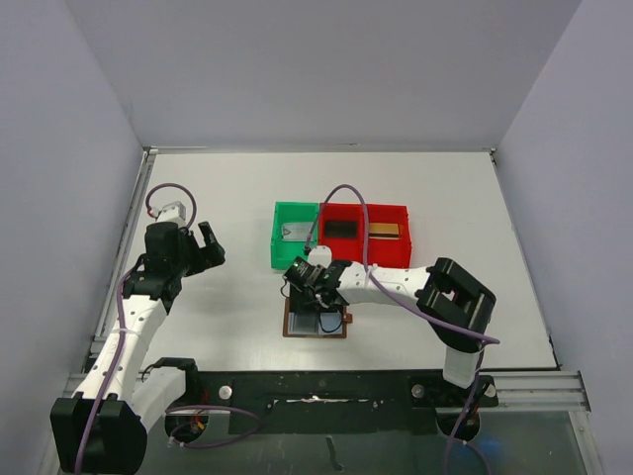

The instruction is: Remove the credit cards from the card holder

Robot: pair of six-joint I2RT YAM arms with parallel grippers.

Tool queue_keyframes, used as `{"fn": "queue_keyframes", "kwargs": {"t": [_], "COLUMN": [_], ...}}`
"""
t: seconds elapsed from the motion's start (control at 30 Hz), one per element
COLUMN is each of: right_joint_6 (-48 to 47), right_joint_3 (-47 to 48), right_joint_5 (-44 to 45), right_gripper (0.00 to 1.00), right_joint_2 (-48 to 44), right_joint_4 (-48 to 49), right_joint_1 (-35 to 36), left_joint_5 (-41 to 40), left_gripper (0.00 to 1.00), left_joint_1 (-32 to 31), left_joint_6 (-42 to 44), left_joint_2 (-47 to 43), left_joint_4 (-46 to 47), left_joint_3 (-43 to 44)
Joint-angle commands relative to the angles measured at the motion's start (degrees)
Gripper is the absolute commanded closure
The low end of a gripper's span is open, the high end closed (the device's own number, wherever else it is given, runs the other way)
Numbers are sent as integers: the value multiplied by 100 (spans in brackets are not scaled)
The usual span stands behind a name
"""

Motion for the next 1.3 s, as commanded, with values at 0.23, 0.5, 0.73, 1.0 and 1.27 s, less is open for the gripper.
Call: {"fn": "queue_keyframes", "kwargs": {"t": [0.23,0.5,0.73,1.0,1.27], "right_joint_6": [-41,90,114,212,170], "right_joint_3": [-594,-1007,-1046,-1289,-1281], "right_joint_5": [-584,-910,-886,-1012,-1099], "right_gripper": [41,41,41,41,41], "right_joint_2": [-362,-523,-520,-648,-666], "right_joint_4": [1002,1579,1539,1827,1838], "right_joint_1": [-218,-385,-423,-474,-511], "left_joint_5": [-3,178,2501,2269,1979], "left_gripper": [11,10,19,26,41], "left_joint_1": [50,41,-50,-1887,-2881], "left_joint_6": [54,-31,-1471,-2636,-3363], "left_joint_2": [-60,44,-211,-471,-195], "left_joint_4": [159,-219,415,1274,2263], "left_joint_3": [220,401,-176,-1205,-1938]}}
